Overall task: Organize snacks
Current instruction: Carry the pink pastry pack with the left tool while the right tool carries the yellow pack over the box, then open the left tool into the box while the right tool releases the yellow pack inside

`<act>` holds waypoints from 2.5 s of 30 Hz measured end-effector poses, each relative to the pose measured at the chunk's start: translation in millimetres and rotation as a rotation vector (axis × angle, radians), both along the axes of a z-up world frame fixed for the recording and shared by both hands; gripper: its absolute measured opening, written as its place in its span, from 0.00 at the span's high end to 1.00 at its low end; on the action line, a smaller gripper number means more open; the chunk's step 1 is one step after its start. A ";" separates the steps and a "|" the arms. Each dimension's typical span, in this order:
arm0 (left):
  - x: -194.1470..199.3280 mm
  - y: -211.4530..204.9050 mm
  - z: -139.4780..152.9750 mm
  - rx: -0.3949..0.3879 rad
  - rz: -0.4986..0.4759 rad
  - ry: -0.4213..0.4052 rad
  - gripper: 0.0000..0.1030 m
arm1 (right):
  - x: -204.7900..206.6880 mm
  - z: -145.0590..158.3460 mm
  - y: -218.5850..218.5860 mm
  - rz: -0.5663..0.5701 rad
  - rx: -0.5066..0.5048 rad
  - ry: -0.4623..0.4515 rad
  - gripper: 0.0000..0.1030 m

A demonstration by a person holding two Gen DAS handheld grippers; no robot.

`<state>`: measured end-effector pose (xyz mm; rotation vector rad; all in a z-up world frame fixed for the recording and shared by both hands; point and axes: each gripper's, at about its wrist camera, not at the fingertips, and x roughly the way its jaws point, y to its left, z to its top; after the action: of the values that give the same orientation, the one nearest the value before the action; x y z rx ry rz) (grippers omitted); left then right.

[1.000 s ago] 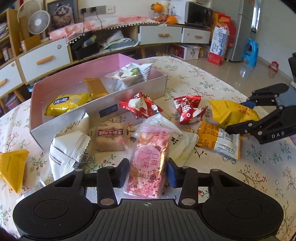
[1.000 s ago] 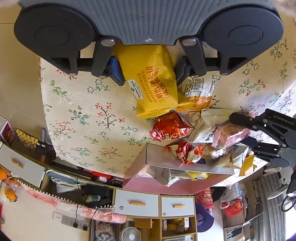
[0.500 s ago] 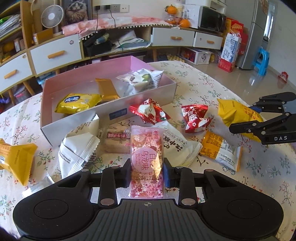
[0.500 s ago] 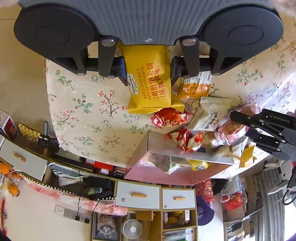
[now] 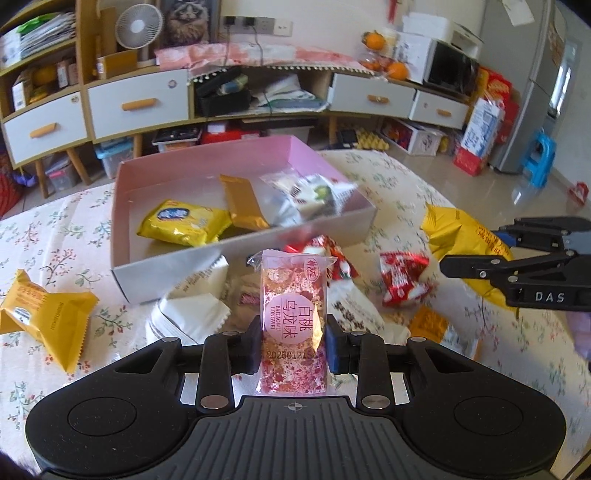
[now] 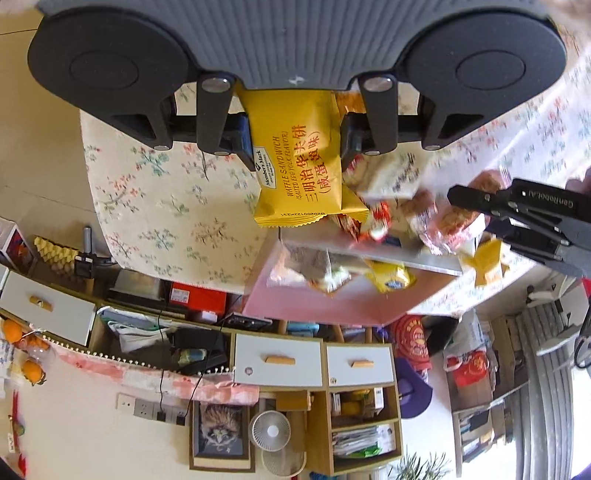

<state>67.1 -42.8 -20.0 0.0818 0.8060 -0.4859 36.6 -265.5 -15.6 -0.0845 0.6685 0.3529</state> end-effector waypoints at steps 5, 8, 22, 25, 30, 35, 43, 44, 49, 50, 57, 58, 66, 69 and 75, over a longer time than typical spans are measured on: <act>12.7 5.6 8.4 -0.025 0.051 -0.007 0.71 | 12.6 4.7 8.9 -0.023 0.053 -0.011 0.62; 22.0 8.9 13.7 -0.031 0.081 -0.021 0.71 | 22.0 6.8 17.8 -0.028 0.071 -0.022 0.62; 87.0 16.1 21.6 -0.045 0.202 -0.005 0.71 | 72.8 24.4 42.3 -0.134 0.203 -0.024 0.62; 102.7 15.0 23.9 -0.031 0.207 -0.011 0.71 | 84.7 25.3 45.9 -0.139 0.192 -0.029 0.62; 132.6 13.3 22.1 -0.017 0.227 -0.010 0.71 | 109.3 20.7 43.5 -0.164 0.274 0.023 0.62; 162.2 12.6 10.6 -0.018 0.255 0.014 0.71 | 133.2 13.4 51.8 -0.182 0.249 0.070 0.62; 186.5 8.9 -10.6 0.015 0.279 0.029 0.71 | 155.6 0.8 61.6 -0.196 0.207 0.122 0.62; 189.1 8.8 -11.4 0.014 0.281 0.029 0.71 | 157.0 -0.1 62.2 -0.197 0.201 0.125 0.62; 196.7 11.0 -14.2 0.002 0.274 0.011 0.70 | 164.2 -3.8 62.6 -0.211 0.192 0.138 0.61; 197.6 10.9 -14.4 0.000 0.271 0.004 0.68 | 163.8 -3.8 61.8 -0.214 0.198 0.138 0.58; 194.9 11.2 -13.8 -0.005 0.248 -0.004 0.47 | 162.7 1.5 58.1 -0.247 0.231 0.135 0.39; 193.2 10.8 -13.1 0.000 0.245 -0.005 0.47 | 161.6 2.2 58.4 -0.248 0.227 0.134 0.39; 178.5 13.3 -1.6 0.000 0.247 -0.009 0.37 | 154.8 11.4 58.6 -0.246 0.207 0.126 0.33; 170.8 14.1 4.6 0.000 0.247 -0.015 0.34 | 149.6 17.2 56.6 -0.248 0.206 0.120 0.31; 151.9 17.2 18.4 -0.005 0.249 -0.021 0.30 | 134.1 29.3 52.6 -0.252 0.204 0.099 0.24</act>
<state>219.0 -25.6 -1.6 -0.0183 0.7825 -0.2515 170.7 -213.0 13.7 0.2118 0.7288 0.1812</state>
